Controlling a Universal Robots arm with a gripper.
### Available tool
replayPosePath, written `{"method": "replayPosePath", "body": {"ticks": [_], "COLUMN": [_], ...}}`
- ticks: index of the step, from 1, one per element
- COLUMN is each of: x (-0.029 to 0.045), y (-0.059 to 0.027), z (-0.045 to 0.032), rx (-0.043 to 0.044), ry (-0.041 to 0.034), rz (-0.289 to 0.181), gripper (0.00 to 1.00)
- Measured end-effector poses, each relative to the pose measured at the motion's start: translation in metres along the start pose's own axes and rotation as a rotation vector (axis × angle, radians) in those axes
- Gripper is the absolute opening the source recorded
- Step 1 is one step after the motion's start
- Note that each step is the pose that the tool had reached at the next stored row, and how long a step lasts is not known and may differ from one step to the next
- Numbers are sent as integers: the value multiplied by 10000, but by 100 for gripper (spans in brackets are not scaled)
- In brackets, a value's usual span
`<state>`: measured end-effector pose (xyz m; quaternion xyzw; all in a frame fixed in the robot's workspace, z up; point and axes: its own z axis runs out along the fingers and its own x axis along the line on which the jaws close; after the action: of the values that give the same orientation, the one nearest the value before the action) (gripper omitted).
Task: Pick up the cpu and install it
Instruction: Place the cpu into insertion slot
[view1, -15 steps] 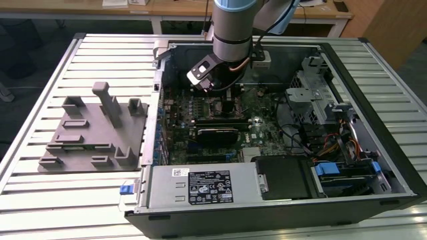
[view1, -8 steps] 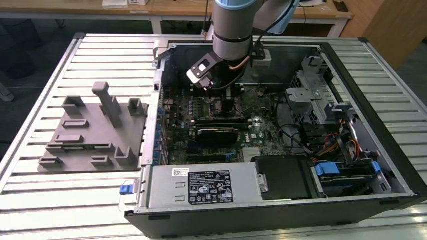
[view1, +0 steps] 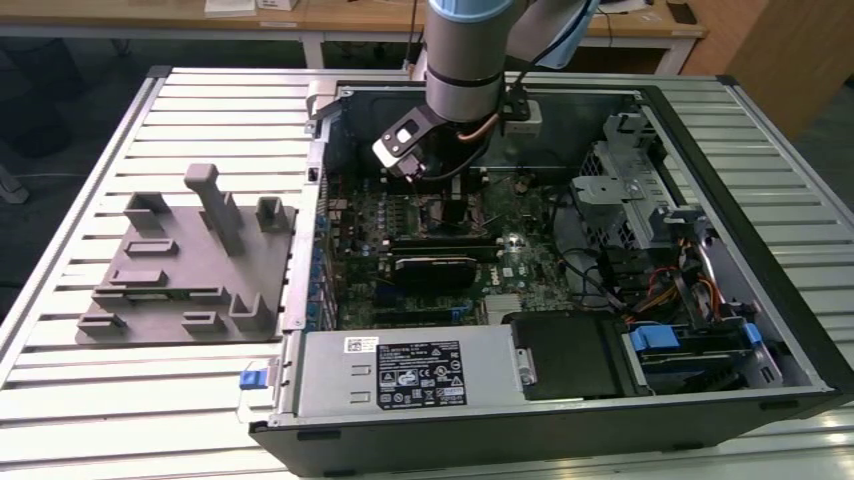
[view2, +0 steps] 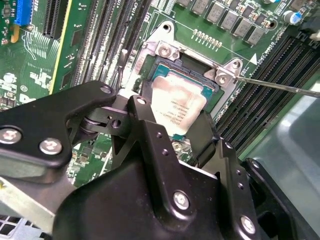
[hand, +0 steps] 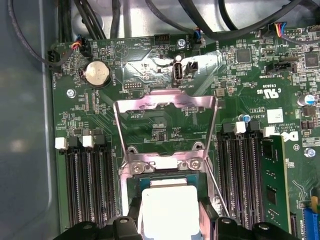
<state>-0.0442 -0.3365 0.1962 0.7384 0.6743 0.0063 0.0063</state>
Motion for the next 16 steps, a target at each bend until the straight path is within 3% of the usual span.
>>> {"method": "replayPosePath", "body": {"ticks": [16], "x": [-2], "y": [-16], "z": [17], "rx": [5], "ry": [54], "rz": [-26], "gripper": [53]}}
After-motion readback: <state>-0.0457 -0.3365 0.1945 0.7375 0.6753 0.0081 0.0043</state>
